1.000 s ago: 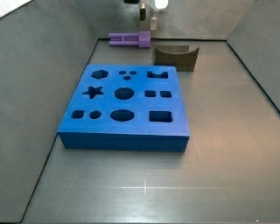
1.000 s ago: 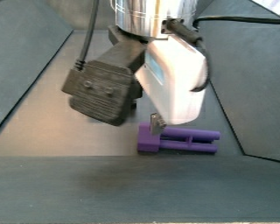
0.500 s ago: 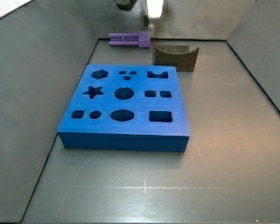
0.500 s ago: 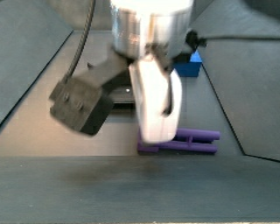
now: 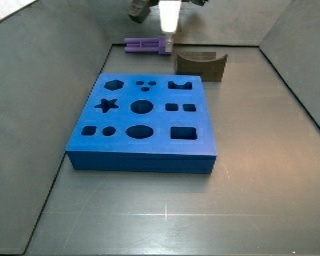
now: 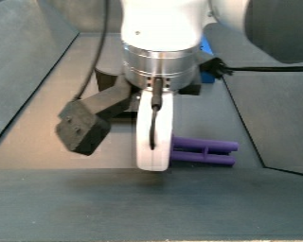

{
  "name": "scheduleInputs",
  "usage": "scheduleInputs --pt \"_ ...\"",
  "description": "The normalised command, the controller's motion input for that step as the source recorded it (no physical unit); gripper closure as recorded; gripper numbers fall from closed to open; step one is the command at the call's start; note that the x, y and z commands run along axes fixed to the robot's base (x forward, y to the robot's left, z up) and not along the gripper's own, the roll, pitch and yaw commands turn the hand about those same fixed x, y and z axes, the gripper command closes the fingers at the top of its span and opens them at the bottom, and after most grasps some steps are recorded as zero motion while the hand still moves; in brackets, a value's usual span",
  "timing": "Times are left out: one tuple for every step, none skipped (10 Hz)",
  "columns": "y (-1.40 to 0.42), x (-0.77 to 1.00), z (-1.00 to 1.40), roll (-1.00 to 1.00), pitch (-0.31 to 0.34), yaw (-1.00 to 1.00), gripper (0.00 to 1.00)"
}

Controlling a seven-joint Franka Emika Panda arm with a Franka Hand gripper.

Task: Pick up the 3 prong object. Move up. Rotate the 3 prong object. Place the 3 prong object on the fixture. Regrasp the 3 prong object. Move to above the board. Insert the 3 prong object.
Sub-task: Pick up the 3 prong object.

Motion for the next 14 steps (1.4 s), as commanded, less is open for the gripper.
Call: scheduleInputs --pt "-0.03 -0.07 -0.23 -0.04 -0.147 -0.12 0.00" --pt "-0.10 0.09 -0.39 -0.03 -0.130 -0.01 0.00" --pt "-0.02 0.13 -0.39 0.00 -0.116 0.00 0.00" --pt "0.00 0.09 -0.49 0.00 -0.110 0.00 0.00" --pt "-0.01 0.00 -0.41 0.00 -0.101 0.00 0.00" --pt "-0.27 0.01 -0.44 0.00 -0.157 0.00 0.00" --pt "-0.26 0.00 -0.33 0.00 -0.139 0.00 0.00" --pt "-0.19 0.03 -0.23 0.00 -0.060 0.00 0.00" --pt "-0.09 0.00 -0.26 0.00 -0.050 0.00 0.00" --pt "0.00 0.00 -0.19 -0.06 -0.149 0.00 0.00" --pt "0.00 0.00 -0.06 -0.04 -0.089 0.00 0.00" --pt "0.00 0.00 0.00 0.00 0.000 0.00 0.00" --pt "0.00 0.00 0.00 0.00 0.000 0.00 1.00" --pt "0.00 0.00 0.00 0.00 0.000 0.00 1.00"
